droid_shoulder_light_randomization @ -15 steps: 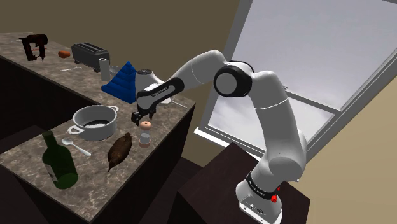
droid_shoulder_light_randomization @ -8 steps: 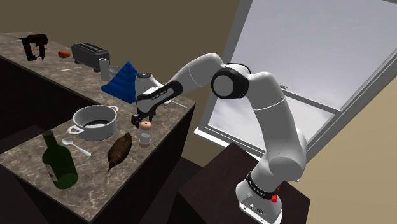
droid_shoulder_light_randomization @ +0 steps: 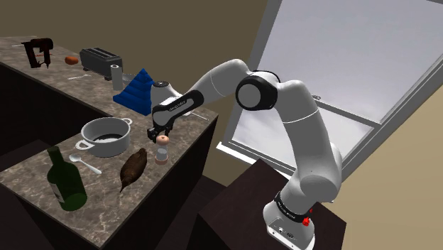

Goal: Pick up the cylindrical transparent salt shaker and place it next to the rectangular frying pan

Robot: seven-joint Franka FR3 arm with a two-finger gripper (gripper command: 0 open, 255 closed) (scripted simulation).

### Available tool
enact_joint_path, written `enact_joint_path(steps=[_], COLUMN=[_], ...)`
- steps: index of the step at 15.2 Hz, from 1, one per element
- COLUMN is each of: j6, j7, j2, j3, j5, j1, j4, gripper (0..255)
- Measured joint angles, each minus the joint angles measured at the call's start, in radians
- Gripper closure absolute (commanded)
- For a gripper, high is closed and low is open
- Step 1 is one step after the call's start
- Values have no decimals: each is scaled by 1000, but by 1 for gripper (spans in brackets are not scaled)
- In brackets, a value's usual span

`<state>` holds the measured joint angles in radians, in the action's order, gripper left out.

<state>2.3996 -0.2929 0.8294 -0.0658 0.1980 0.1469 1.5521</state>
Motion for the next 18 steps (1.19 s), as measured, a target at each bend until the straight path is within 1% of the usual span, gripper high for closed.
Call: enact_joint_path(steps=[7, 18], j6=[-6, -89], j7=[-1, 15], j2=[-13, -112], j3=[-1, -12], j5=[-1, -13], j1=[1, -8], j4=[7, 23], gripper=[255, 255])
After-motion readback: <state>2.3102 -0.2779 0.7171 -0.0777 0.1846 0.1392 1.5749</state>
